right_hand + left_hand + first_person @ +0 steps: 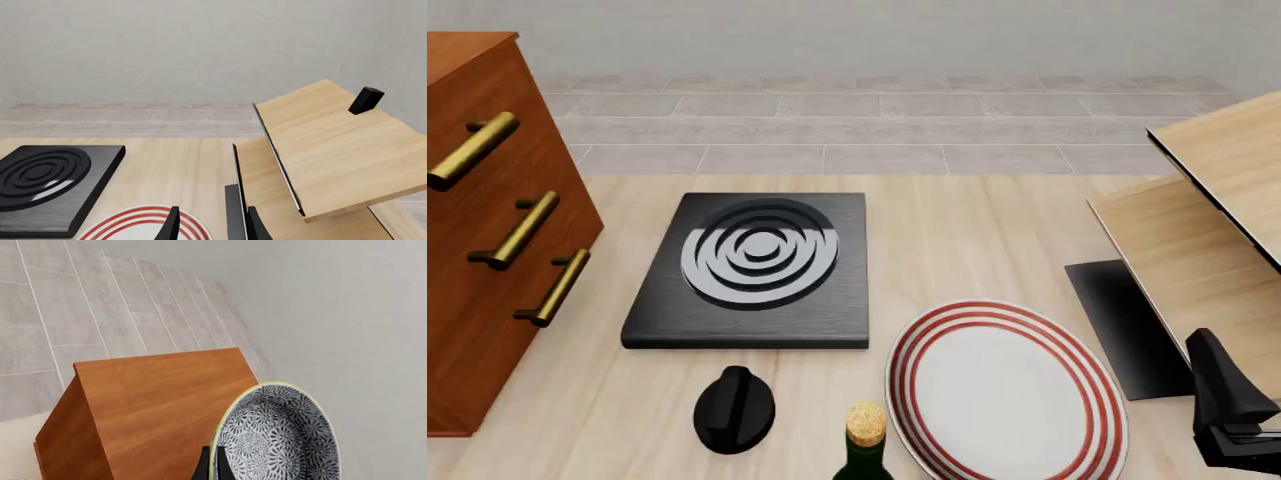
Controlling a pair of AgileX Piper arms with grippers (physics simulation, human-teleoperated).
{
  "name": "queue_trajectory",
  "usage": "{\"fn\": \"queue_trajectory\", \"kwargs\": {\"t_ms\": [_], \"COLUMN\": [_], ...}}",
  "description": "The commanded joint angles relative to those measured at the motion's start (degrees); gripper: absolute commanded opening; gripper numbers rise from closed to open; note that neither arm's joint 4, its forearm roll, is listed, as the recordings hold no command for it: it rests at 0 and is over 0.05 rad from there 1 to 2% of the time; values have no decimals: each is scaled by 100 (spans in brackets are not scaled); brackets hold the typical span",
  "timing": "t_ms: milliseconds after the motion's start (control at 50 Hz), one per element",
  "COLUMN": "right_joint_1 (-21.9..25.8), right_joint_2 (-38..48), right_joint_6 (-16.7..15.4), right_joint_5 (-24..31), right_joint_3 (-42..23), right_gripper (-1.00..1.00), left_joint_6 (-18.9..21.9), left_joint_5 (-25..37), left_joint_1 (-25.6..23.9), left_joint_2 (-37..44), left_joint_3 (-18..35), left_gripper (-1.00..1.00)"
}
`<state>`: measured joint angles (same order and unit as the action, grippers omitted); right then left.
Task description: Put the bowl on the top of the cabinet.
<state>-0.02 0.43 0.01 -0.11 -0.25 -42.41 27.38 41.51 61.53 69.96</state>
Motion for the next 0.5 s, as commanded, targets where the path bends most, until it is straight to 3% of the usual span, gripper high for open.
{"fn": "queue_trajectory", "kwargs": {"t_ms": [20,500], "right_joint_1": [0,0], "right_joint_2": [0,0], "right_joint_6": [-1,0], "right_joint_5": [0,0], "right_joint_3": [0,0], "right_gripper": [100,100], "left_joint_6": [128,475], "left_joint_5": [194,375], "left_joint_1": [119,296], "left_joint_2": [219,483], "left_joint_3": [208,417], "left_gripper": [-100,-100]}}
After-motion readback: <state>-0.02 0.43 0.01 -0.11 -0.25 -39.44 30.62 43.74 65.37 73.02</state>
